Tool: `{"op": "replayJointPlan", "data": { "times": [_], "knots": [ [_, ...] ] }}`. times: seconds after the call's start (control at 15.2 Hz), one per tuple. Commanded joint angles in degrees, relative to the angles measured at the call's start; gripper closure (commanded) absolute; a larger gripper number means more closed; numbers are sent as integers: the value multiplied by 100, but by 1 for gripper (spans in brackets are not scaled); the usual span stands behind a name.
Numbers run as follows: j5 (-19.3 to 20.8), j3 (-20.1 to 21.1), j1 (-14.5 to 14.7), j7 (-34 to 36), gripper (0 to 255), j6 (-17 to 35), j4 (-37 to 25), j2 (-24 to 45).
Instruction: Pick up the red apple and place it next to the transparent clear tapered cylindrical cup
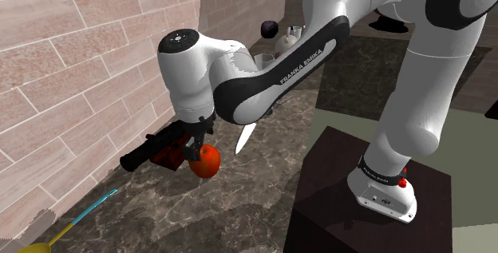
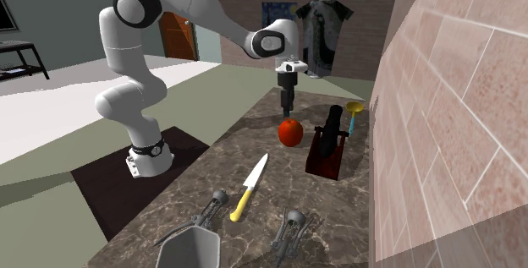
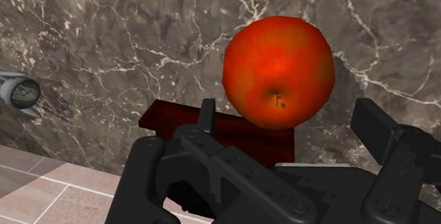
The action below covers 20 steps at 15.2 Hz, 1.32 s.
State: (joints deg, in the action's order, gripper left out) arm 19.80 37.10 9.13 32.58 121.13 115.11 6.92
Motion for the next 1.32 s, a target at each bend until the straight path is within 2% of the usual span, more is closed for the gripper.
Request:
{"op": "replayJointPlan", "data": {
  "times": [0.0,0.53,0.59,1.25],
  "knots": [
    [113,-28,2,74,0,155,73,115],
    [112,-29,3,73,0,154,72,114],
    [112,-29,3,73,255,154,72,114],
    [71,-21,-4,34,255,94,37,75]
  ]
}}
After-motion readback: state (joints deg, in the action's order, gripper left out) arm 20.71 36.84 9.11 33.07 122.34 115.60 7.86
